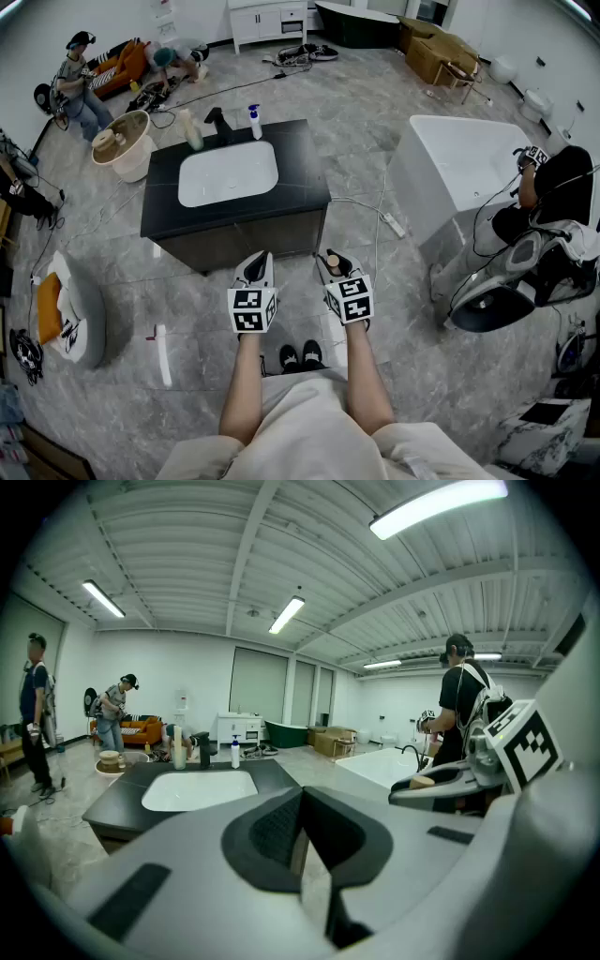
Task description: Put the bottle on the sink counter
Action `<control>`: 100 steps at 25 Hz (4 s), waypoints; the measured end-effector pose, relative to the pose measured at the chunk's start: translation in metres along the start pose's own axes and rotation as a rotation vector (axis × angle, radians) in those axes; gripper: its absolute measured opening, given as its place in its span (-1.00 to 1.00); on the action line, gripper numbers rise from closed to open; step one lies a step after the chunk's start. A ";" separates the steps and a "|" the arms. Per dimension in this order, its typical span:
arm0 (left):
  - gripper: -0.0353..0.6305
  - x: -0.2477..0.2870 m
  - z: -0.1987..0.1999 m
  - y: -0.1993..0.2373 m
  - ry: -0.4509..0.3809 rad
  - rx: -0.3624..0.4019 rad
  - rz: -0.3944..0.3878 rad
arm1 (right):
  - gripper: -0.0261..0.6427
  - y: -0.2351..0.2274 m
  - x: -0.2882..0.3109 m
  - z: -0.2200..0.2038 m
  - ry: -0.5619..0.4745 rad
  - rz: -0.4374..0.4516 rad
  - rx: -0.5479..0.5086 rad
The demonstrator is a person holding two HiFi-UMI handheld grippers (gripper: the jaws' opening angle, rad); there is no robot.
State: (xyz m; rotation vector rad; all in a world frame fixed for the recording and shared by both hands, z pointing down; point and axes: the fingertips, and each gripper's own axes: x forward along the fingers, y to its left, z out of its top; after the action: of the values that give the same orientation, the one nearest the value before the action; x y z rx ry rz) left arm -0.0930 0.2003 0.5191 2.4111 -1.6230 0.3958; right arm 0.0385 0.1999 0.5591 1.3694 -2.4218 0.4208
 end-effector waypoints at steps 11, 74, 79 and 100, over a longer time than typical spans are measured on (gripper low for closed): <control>-0.88 0.001 0.001 -0.009 0.003 -0.004 -0.001 | -0.61 0.001 -0.001 0.001 0.023 0.031 -0.019; -0.88 0.271 0.074 0.180 0.022 -0.091 0.042 | -0.61 -0.129 0.279 0.121 0.036 0.055 0.024; -0.88 0.296 0.077 0.206 0.030 -0.117 0.046 | -0.61 -0.141 0.310 0.133 0.047 0.049 0.022; -0.88 0.342 0.096 0.254 0.010 -0.181 0.131 | -0.61 -0.170 0.394 0.173 0.078 0.115 -0.034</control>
State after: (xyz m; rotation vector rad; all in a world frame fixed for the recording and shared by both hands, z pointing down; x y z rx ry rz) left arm -0.1961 -0.2233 0.5488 2.1762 -1.7379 0.2690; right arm -0.0298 -0.2568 0.5840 1.1807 -2.4398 0.4505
